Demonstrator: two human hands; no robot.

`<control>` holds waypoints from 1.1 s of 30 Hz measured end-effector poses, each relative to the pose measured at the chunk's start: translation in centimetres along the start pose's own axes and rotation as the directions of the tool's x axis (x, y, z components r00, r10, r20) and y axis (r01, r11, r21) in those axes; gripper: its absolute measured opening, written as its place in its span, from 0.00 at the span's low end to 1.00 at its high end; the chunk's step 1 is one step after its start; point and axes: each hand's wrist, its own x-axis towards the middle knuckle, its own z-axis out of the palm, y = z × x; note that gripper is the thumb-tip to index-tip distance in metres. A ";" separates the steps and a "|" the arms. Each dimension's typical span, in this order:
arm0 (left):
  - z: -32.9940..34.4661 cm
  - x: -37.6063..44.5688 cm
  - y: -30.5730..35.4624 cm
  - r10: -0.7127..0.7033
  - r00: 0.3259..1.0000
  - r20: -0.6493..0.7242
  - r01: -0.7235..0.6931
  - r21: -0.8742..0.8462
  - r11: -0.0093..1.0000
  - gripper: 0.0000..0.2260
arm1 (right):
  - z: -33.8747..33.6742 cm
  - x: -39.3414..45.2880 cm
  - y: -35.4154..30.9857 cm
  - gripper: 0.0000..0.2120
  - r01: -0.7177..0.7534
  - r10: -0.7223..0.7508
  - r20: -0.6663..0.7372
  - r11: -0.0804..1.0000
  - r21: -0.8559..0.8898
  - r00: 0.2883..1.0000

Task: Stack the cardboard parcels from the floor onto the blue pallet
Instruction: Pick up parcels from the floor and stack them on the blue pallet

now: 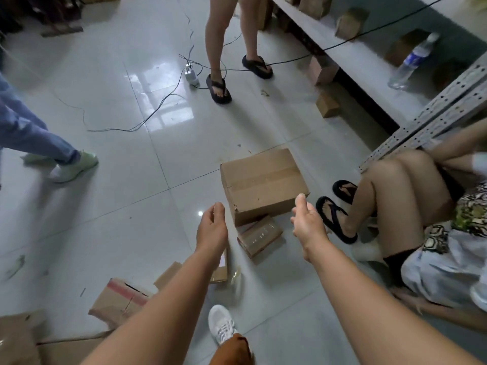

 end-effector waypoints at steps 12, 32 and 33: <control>4.6 13.0 1.3 -0.090 0.995 -0.043 0.091 0.006 0.996 0.27 | 2.5 15.4 -2.5 0.29 -0.021 0.023 0.013 0.990 -0.141 1.000; 16.6 38.4 -8.7 -0.175 0.944 -0.279 0.232 0.189 0.954 0.41 | 4.7 46.9 6.5 0.46 -0.019 0.019 -0.007 0.790 -0.613 1.000; 16.8 39.2 -9.0 -0.180 0.942 -0.282 0.238 0.186 0.953 0.43 | 4.9 48.0 6.7 0.48 -0.016 0.009 -0.015 0.787 -0.616 1.000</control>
